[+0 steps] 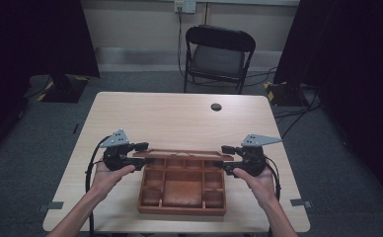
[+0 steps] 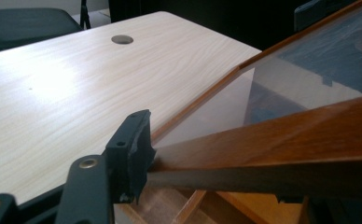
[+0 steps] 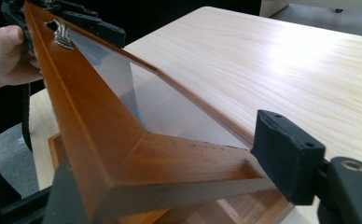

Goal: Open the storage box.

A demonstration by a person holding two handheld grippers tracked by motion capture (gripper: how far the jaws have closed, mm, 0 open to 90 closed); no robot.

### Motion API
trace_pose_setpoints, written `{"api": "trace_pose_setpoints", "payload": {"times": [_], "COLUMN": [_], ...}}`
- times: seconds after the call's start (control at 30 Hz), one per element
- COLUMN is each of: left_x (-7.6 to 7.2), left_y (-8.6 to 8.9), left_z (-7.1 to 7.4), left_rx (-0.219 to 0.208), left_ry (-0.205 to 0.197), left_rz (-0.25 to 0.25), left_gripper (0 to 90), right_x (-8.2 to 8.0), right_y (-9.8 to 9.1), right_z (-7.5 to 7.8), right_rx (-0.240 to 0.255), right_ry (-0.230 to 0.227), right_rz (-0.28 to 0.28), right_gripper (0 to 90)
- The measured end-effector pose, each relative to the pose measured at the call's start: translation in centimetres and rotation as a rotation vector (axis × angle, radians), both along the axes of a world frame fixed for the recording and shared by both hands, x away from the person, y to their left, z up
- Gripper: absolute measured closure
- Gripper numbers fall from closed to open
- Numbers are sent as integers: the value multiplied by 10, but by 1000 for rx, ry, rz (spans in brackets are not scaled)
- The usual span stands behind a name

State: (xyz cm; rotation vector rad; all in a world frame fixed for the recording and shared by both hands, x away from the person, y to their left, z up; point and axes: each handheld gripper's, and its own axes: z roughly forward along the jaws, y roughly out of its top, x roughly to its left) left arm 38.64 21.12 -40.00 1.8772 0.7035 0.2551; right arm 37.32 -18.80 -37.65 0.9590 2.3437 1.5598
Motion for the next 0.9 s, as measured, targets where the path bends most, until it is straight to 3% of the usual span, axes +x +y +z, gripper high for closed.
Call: {"api": "trace_pose_setpoints", "payload": {"times": [0.37,0.9], "left_x": [8,26], "left_y": [-2,-1], "left_z": [7,12], "left_rx": [8,-39], "left_ry": [-6,15], "left_rz": [2,3], "left_gripper": [423,454], "right_x": [9,36], "right_y": [1,4], "right_z": [5,5], "right_rx": [22,67], "right_ry": [-9,14], "right_rz": [6,4], "right_gripper": [401,411]}}
